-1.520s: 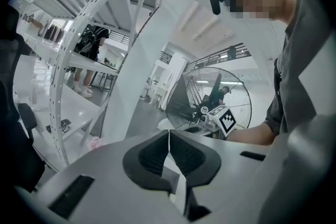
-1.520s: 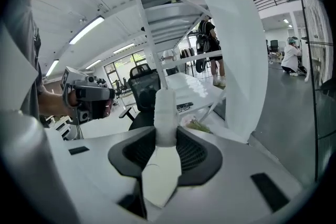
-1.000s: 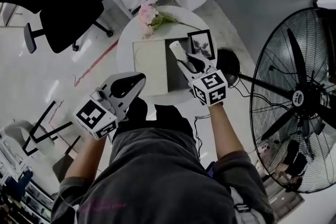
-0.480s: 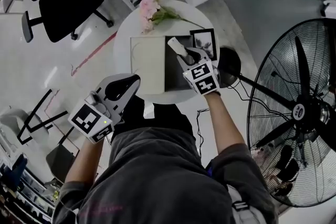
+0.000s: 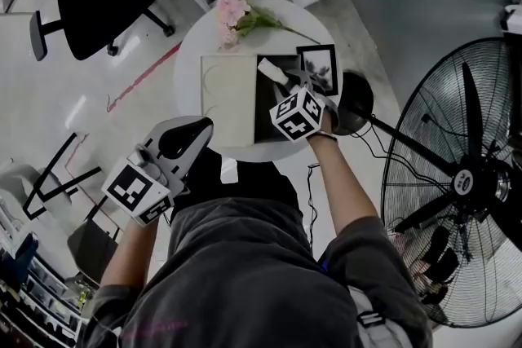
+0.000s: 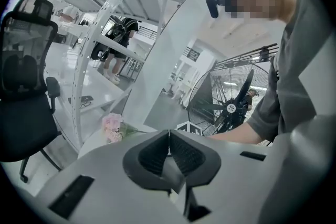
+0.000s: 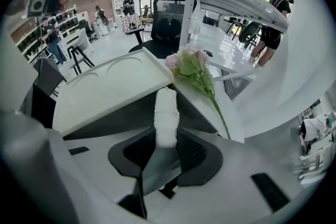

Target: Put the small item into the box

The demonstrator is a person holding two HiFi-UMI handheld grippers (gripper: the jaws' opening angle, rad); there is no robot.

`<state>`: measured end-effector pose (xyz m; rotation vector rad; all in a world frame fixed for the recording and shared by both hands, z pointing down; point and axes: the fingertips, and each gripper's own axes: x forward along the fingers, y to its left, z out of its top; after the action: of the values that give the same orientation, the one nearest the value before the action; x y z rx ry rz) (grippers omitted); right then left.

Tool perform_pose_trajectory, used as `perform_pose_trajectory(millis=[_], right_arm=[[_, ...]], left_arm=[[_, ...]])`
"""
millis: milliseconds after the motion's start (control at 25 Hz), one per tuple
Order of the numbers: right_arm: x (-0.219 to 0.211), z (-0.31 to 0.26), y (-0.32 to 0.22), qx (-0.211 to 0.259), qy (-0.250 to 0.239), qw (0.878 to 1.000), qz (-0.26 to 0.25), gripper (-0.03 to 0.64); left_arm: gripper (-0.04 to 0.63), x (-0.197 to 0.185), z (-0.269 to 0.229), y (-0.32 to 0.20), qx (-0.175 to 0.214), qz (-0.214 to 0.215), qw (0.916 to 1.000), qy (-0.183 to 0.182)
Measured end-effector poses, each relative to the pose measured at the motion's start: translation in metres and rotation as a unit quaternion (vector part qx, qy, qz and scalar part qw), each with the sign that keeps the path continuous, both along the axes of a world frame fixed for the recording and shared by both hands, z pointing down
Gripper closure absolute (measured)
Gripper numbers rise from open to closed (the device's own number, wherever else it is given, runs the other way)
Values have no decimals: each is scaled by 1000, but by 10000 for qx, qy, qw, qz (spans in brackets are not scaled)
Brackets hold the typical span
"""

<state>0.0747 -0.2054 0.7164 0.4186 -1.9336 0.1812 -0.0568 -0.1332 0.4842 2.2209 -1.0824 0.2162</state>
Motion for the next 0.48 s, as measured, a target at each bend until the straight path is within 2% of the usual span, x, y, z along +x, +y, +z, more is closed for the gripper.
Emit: perform_pose_trajectory(millis=[480], right_arm=[[-1,28,-4,327,737,9952,-558,483]], left_arm=[[572,-4,8,-3,-54,20,10000,8]])
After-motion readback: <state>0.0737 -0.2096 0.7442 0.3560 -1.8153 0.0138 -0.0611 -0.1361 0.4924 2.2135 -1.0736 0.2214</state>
